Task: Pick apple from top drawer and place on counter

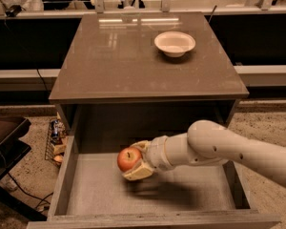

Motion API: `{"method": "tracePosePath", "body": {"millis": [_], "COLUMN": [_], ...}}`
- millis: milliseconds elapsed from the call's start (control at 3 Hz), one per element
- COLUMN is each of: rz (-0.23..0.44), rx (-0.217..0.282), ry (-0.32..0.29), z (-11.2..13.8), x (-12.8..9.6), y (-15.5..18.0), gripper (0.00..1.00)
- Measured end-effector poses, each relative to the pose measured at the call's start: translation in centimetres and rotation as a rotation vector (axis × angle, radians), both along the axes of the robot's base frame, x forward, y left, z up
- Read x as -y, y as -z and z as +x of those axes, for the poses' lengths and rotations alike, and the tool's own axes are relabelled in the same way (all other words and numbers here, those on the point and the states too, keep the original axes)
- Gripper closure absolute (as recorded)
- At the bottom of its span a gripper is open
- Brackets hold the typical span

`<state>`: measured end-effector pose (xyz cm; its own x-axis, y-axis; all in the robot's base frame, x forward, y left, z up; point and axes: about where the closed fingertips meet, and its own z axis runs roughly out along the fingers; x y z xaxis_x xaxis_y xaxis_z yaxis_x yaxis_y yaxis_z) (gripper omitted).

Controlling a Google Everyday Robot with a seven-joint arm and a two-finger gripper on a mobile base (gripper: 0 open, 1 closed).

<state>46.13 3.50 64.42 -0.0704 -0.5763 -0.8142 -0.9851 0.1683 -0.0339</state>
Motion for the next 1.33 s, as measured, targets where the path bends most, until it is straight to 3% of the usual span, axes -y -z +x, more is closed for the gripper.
{"method": "tracePosePath", "body": {"millis": [333, 667, 1000, 1333], "rz": [-0.041, -0.054, -0.046, -0.019], "rx": [0.02, 0.02, 0.037, 0.055], "ry": [0.048, 0.087, 0.16, 0.259], "z": [4.0, 7.6, 12.5, 17.6], "x": [-0.1, -0.6, -1.1, -2.5], "y": [-10.2, -17.3, -22.4, -24.6], "gripper": [1.0, 1.0, 1.0, 1.0]}}
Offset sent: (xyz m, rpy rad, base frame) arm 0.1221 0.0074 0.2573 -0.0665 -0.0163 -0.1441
